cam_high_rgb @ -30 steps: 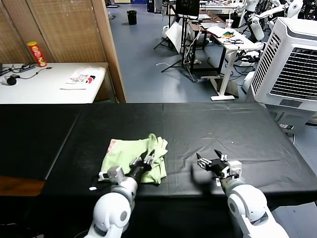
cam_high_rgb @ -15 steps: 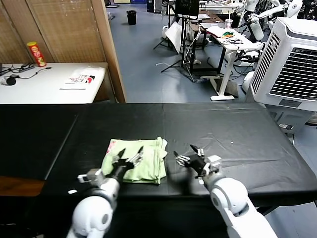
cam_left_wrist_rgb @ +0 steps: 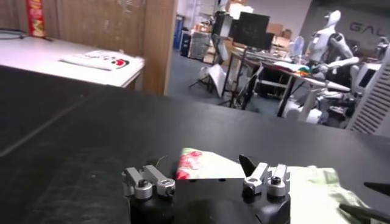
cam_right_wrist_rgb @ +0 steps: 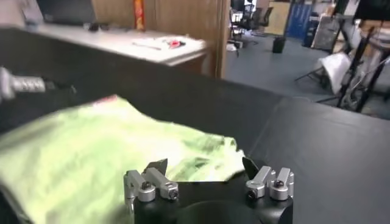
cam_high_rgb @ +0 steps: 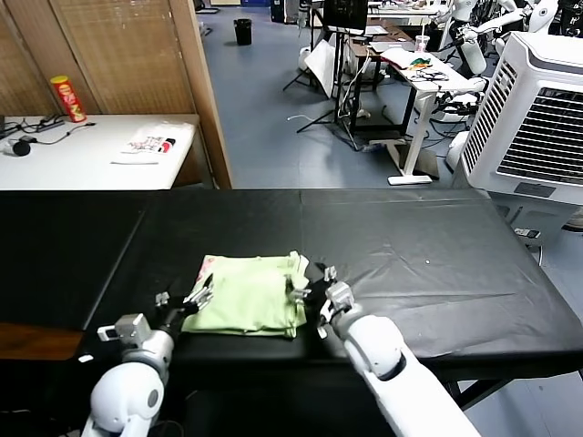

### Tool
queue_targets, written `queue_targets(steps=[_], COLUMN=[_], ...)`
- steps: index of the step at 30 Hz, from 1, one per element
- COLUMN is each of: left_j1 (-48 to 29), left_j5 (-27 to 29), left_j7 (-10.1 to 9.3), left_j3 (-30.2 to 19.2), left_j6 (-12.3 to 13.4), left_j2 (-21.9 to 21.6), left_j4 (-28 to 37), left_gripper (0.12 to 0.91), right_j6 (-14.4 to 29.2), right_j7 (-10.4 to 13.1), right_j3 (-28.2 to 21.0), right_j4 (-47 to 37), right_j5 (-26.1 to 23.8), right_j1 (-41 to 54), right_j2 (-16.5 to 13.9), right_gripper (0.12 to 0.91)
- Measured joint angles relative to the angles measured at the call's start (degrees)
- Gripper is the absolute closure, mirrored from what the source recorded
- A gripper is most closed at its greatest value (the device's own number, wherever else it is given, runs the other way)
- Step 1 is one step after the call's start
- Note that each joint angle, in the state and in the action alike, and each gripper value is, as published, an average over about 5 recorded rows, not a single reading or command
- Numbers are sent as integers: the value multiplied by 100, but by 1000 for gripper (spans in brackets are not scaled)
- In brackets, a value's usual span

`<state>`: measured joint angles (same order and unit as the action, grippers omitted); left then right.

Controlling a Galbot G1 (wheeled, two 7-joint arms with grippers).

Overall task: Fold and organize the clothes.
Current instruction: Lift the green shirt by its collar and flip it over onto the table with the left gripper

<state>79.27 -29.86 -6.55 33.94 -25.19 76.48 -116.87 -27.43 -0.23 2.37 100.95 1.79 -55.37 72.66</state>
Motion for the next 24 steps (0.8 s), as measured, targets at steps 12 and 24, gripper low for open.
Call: queue_targets(steps=[12, 24], left_j1=[86, 182], left_j5=[-507, -724], left_j7=[93, 127], left_j3=[232, 248], left_j6=[364, 659], left_j2=[521, 1017], left_j4=[251, 517], left_gripper=[232, 260], right_j6=[93, 70], right_j7=[154, 156], right_j3=[380, 596], right_j4=[665, 1284], right_j5=[843, 1061], right_j1=[-398, -778], right_j2=[-62, -148], right_gripper=[227, 227])
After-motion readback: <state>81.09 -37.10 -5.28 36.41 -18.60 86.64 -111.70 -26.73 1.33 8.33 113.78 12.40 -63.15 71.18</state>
